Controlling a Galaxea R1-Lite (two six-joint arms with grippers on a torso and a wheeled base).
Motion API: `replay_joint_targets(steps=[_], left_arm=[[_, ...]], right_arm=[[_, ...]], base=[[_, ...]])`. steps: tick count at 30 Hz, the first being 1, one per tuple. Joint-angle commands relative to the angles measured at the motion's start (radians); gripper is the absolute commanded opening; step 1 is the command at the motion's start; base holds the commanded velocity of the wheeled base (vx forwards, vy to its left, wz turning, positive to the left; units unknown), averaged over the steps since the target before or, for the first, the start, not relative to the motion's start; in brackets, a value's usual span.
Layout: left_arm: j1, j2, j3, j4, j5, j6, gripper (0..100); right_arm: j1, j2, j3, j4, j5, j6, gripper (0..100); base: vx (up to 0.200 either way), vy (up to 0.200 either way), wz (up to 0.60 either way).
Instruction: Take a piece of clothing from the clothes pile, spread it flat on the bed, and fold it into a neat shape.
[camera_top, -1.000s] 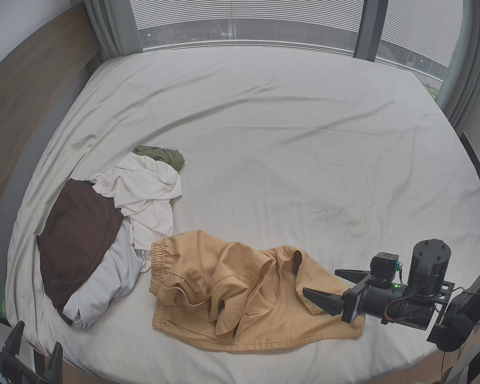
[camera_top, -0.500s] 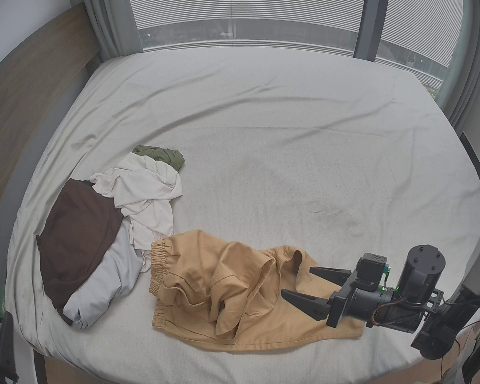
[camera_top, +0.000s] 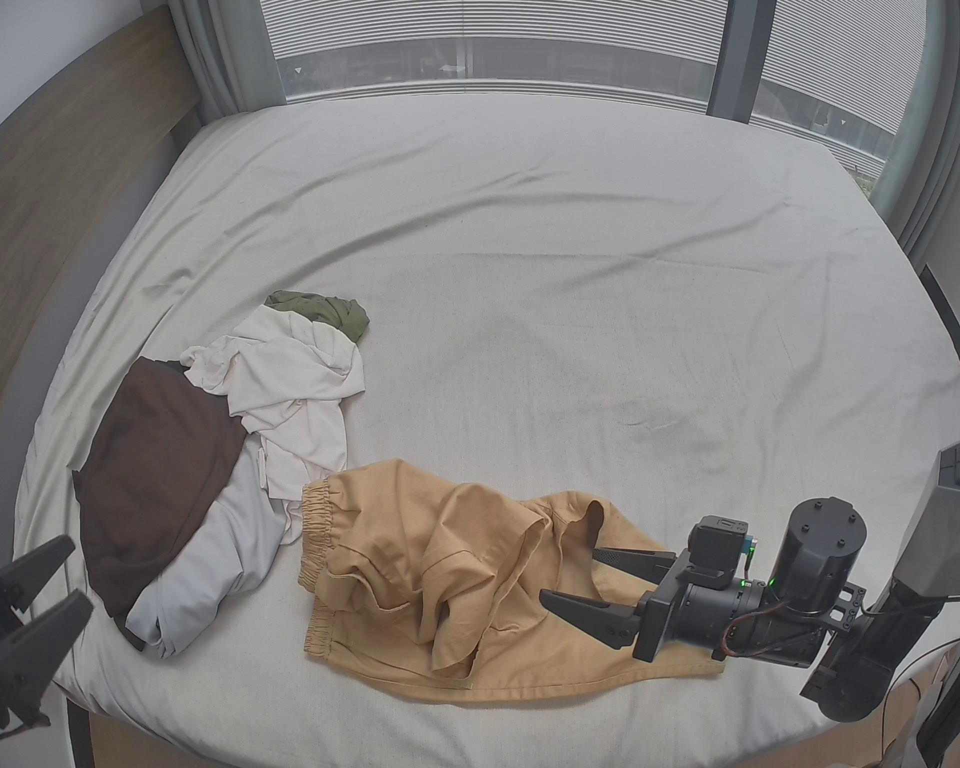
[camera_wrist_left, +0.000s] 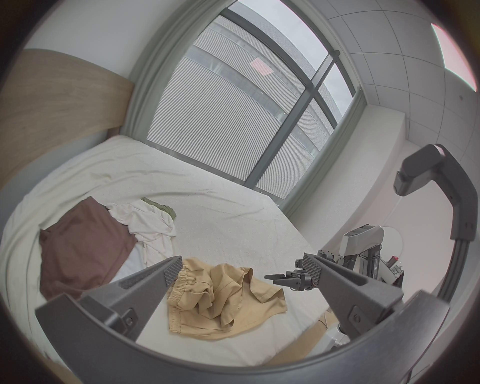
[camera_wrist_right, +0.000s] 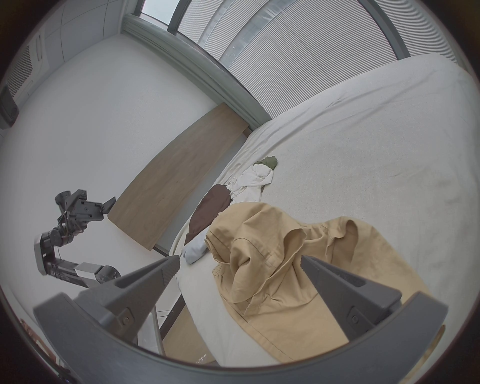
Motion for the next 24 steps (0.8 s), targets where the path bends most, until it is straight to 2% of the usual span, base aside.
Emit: replay_joint_targets(steps=[1, 5, 8, 9, 12, 16, 24], left_arm=[[-0.001, 0.339, -0.016, -0.18, -0.082, -0.007, 100], [0.023, 0.504, -0.017, -0.28, -0.113, -0.004, 100], [0.054, 0.552, -0.017, -0.305, -0.133, 0.003, 100], [0.092, 0.616, -0.019, -0.335, -0.174, 0.026, 100], [0.135, 0.674, -0.009, -0.368, -0.202, 0.084, 100], [0.161, 0.708, 0.018, -0.374, -0.211, 0.145, 100], [0.191, 0.768, 0.043, -0.374, -0.255, 0.147, 100]], right_arm=[[0.025, 0.018, -0.065, 0.084, 0.003, 0.007, 100], [0.045, 0.017, -0.106, 0.135, 0.003, 0.007, 100], [0.059, 0.015, -0.121, 0.156, 0.002, 0.007, 100], [0.064, 0.017, -0.14, 0.195, 0.002, 0.007, 100], [0.076, 0.023, -0.152, 0.221, 0.0, 0.007, 100], [0.093, 0.075, -0.164, 0.205, -0.003, 0.009, 100], [0.101, 0.11, -0.178, 0.175, -0.015, 0.012, 100]], base=[[0.0, 0.0, 0.0], [0.0, 0.0, 0.0], [0.0, 0.0, 0.0], [0.0, 0.0, 0.0], [0.0, 0.0, 0.0], [0.0, 0.0, 0.0], [0.0, 0.0, 0.0]])
